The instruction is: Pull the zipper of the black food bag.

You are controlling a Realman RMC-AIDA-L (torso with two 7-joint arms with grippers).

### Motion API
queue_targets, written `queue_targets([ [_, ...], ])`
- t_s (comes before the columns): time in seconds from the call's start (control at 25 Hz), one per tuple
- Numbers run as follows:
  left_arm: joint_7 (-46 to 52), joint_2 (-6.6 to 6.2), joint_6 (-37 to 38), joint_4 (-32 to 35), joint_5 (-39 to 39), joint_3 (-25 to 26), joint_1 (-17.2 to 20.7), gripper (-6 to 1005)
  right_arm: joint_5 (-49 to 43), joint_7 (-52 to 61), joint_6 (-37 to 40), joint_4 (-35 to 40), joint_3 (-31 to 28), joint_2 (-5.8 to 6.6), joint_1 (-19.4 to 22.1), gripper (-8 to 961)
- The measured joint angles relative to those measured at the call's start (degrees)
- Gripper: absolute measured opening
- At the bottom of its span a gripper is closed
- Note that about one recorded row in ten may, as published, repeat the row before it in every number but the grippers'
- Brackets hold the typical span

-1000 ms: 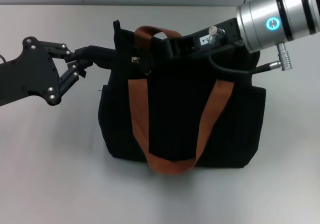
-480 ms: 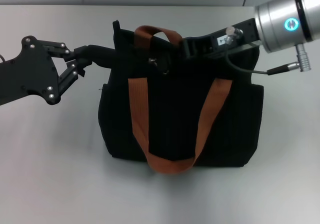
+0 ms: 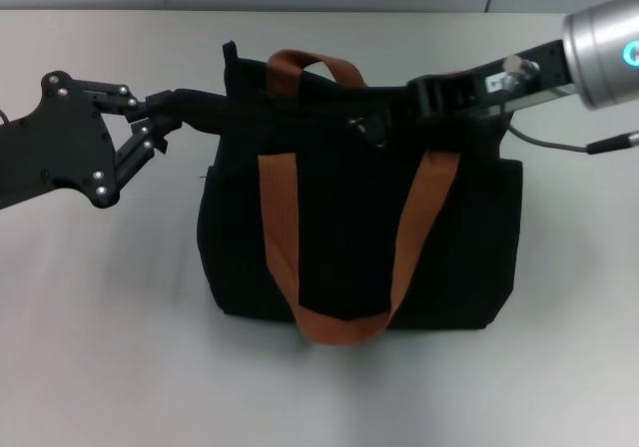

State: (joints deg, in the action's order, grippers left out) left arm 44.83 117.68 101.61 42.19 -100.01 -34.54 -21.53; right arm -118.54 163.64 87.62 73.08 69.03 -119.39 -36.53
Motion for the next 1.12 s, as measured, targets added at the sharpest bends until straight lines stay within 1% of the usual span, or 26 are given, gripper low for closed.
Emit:
queue_targets([
  [0.4,0.10,0.06,-0.21,-0.02,0.00,0.00,-0.02,79,-2.57,1.16,4.19,7.52,-5.40,-0.22,5.67,-3],
  [0.72,0.13,0.02,-0.37,-0.17,0.00,0.00,-0.05,80,-2.51,0.32,6.46,9.82,-8.87,-0.33,8.85,-3],
  [0.88,0.15,0.17,-0.40,-0.10,0.02,0.01,0.01,80,0.28,-2.61,6.70,9.57,-10.22,-0.33,9.42,-3],
  [1.0,0.21,0.22,-0.39,-0.11,0.02,0.00,0.01,80,3.31,-6.01,6.64,8.10,-12.38,-0.16,9.81,-3],
  [1.12,0.30,0.24,-0.20,-0.26,0.02,0.00,0.00,80,7.00,-11.25,6.60,4.39,-15.51,0.04,9.97,-3],
])
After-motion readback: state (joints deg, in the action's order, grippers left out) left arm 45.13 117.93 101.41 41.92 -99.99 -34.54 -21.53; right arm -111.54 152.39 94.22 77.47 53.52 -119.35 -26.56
